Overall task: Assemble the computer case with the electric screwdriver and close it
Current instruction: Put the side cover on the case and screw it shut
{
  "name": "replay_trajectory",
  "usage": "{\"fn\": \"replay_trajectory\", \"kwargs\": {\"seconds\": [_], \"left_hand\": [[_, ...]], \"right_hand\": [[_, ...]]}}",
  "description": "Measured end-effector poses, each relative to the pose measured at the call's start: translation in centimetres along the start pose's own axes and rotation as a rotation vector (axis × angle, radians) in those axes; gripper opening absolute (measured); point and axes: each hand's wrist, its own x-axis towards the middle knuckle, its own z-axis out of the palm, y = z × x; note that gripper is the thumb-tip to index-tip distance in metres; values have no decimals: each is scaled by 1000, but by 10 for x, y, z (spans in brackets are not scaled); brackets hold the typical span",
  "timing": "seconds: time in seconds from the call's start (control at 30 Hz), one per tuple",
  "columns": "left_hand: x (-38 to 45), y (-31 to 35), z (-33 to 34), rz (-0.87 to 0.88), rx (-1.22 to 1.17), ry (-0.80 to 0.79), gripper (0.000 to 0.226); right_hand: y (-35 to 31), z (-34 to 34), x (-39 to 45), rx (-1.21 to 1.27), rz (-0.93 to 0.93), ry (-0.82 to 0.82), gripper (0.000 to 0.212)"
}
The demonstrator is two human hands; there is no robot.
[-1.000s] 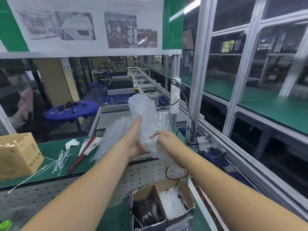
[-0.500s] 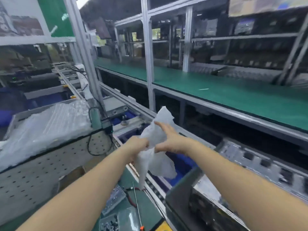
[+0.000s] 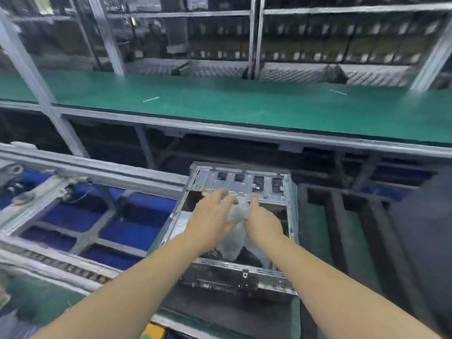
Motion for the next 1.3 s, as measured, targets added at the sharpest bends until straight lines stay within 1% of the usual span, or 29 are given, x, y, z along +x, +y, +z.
{"fn": "replay_trajectory", "kwargs": {"seconds": [0.03,0.1,0.13,0.2,0.23,0.27,0.3,0.37,0.4,0.47,0.53,0.6,0.67,0.73,0.77,0.8,0.83,0.9,0.93,0.97,1.0,1.03,1.07,1.1,1.13,1.17,1.2,1.27,1.3], "left_hand": [[3,-2,7,83,102,-123,49],[12,-7,22,122,217,-375,45],[17,-8,27,139,263,-468,43],[31,-10,38,170,307,-587,41],[36,-12,45,168,315,-629,43],[40,-14,50,154,329,-667,48],[45,-18,57,137,346,-691,54],[54,-25,66,135,381,-685,51],[60,-27,68,153,390,-670,45],[68,-32,66,194,384,-623,39],[72,-38,61,238,346,-528,38],[71,-42,57,248,246,-399,41],[66,-41,56,278,133,-312,51],[65,-36,52,292,56,-369,66],[66,-35,50,290,60,-453,75],[68,-35,48,288,102,-547,84],[70,-36,46,283,160,-627,90],[69,-36,50,270,272,-707,98],[65,-34,55,267,333,-710,96],[61,-31,61,275,384,-697,88],[56,-27,66,290,428,-686,78],[56,-24,68,303,464,-701,73],[59,-22,67,303,472,-747,77],[65,-23,62,291,449,-825,87],[73,-24,54,263,385,-908,98],[82,-26,44,225,292,-966,103],[89,-26,34,188,189,-982,102],[99,-24,20,151,-12,-864,77],[101,-23,17,149,-57,-767,59]], "right_hand": [[4,8,-1,-67,14,-15,73],[10,26,-5,-187,-14,-85,64],[10,33,-6,-248,-33,-152,61],[7,35,-3,-304,-13,-291,55],[3,32,1,-285,24,-321,54],[-1,26,4,-268,45,-311,56],[-5,21,7,-263,29,-241,57],[-10,18,10,-360,-120,-22,57],[-11,21,9,-423,-180,25,57],[-12,29,4,-497,-186,-48,57],[-13,35,1,-504,-69,-177,51],[-15,35,2,-507,18,-276,50],[-19,31,3,-490,55,-326,48],[-21,24,5,-451,87,-382,46],[-20,19,5,-400,108,-415,50],[-17,14,6,-335,120,-449,61],[-14,8,7,-251,120,-486,79],[-9,-3,8,-71,107,-538,111],[-6,-8,8,-20,96,-536,117],[-4,-11,8,-3,80,-506,117],[-3,-12,7,-23,56,-445,109],[-2,-11,5,-69,23,-363,92],[0,-8,2,-142,-25,-279,71],[2,-2,-2,-236,-77,-223,54],[4,5,-6,-330,-111,-222,45],[5,12,-10,-406,-124,-268,45],[6,18,-13,-461,-97,-352,51],[7,21,-15,-434,-26,-493,59],[7,17,-14,-343,4,-527,52]]}}
